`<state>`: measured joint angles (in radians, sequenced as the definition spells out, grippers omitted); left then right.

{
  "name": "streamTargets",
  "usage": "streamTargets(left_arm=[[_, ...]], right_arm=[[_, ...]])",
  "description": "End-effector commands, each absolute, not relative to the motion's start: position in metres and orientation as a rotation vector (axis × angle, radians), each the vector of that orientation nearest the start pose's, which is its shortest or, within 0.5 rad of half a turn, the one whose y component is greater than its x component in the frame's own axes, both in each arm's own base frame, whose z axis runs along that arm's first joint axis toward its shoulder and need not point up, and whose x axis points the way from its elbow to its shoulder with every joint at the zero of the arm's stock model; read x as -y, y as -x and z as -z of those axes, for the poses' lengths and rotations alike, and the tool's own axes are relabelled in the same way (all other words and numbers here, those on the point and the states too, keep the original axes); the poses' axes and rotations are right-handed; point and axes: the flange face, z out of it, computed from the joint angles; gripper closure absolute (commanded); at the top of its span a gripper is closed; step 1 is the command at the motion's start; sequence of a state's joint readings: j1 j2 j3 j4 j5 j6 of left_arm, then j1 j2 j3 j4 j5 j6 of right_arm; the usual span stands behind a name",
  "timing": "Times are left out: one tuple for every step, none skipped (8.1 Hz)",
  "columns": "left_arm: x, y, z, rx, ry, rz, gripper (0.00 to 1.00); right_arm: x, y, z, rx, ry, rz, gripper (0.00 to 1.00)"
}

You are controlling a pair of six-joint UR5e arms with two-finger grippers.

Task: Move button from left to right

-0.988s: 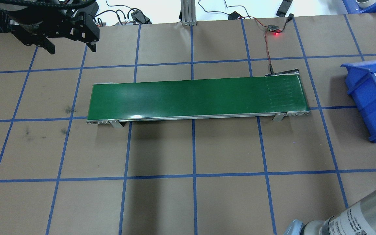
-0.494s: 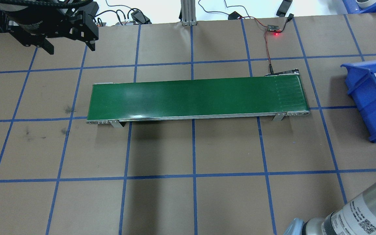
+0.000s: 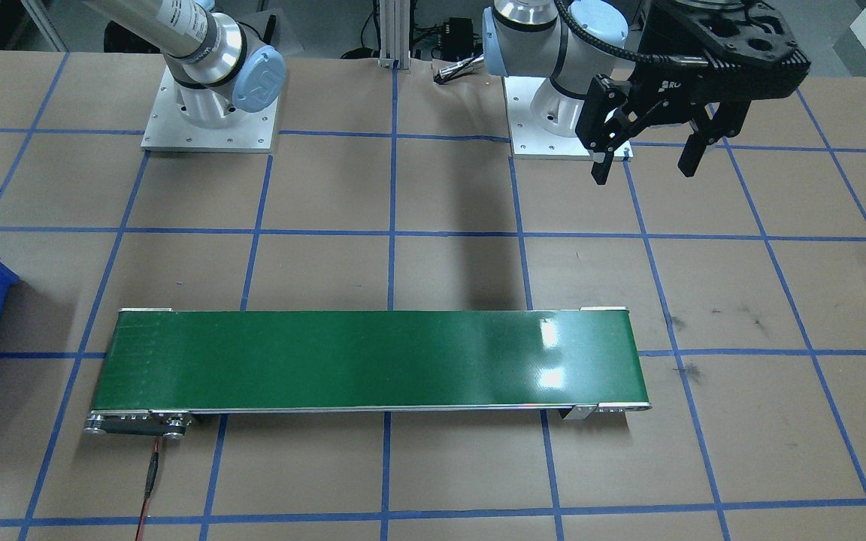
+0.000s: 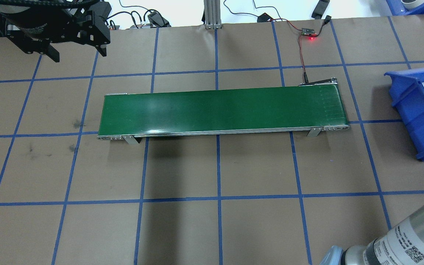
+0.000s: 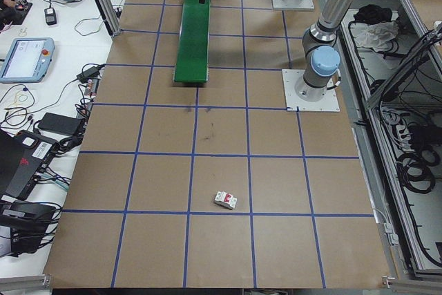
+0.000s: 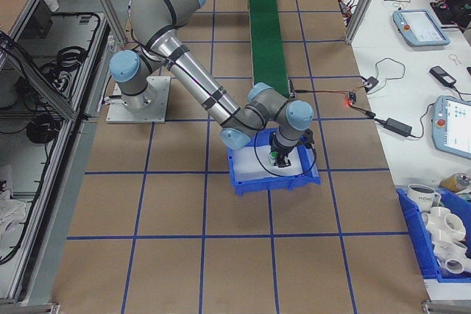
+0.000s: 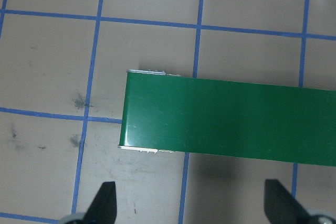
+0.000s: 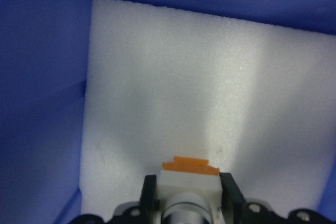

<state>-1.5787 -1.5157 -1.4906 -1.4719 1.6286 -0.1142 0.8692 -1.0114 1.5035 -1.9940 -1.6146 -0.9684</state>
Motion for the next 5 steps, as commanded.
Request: streamTargets(left_arm=[[0.484,0.132,-0.575,-3.078,0.161,0.396,0.00],[0.483,0.131,-0.574,-3.078,0.163,0.393,0.00],[0.483,0.132,-0.574,-3.077,0.163,0.415,0.00],[0.483,0.132,-0.572,-3.076,0.161,0.419,0.00],[0.484,0.133,-0.581,-3.070,0.167,0.474,0.00]], right_arm=[[0.589,0.332,-0.246,-3.116,0.425,-0.122,0.00],[0.582,0.331,-0.281,-3.167,0.448,-0.115,0.00],[0.573,0.323,-0.314,-3.172,0.448,-0.119,0.00],[0.563,0.306,-0.354,-3.186,0.459,-0.101,0.00],[0.538,0.244,-0.406,-3.108,0.426,-0.201,0.00]])
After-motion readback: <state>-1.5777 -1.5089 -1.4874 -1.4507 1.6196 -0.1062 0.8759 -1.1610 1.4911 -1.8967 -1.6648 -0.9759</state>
